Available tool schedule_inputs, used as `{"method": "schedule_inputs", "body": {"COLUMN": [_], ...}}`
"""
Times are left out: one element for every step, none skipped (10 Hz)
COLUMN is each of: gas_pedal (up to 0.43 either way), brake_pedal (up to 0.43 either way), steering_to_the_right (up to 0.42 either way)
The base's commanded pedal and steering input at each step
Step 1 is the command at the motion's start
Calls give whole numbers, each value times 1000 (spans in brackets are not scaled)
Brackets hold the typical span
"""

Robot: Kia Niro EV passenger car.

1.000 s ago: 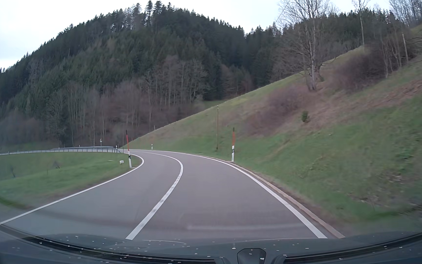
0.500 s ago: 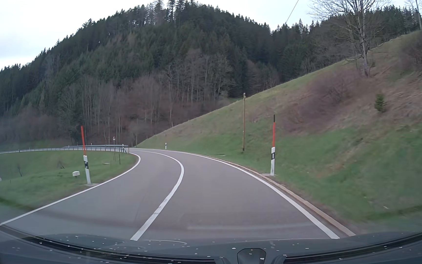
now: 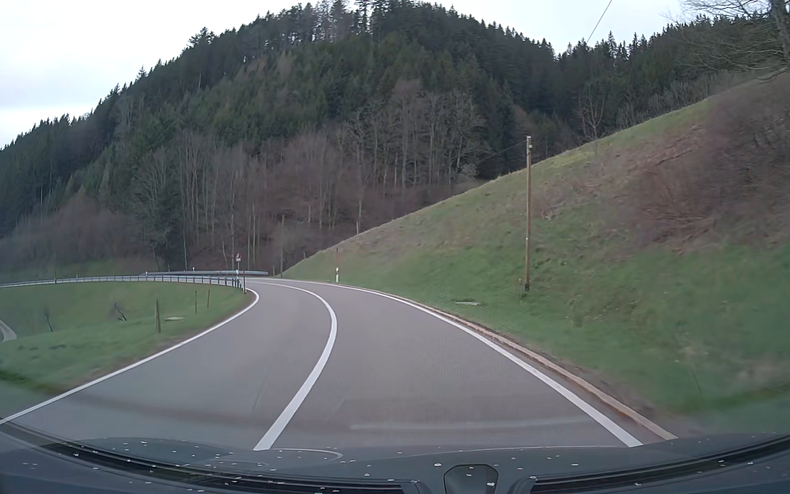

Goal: Follow the waypoints while adhering to traffic rules and regulations

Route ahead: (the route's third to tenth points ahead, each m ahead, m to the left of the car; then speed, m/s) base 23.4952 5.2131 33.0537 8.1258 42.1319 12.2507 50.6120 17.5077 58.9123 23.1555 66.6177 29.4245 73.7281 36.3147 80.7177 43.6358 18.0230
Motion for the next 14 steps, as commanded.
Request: {"method": "schedule_inputs", "body": {"gas_pedal": [0, 0, 0, 0, 0, 0, 0, 0, 0, 0, 0, 0, 0, 0], "brake_pedal": [134, 128, 128, 122, 122, 122, 116, 116, 116, 116, 110, 110, 110, 104], "steering_to_the_right": [-54, -54, -57, -62, -64, -64, -64, -64, -63, -61, -59, -58, -58, -58]}}
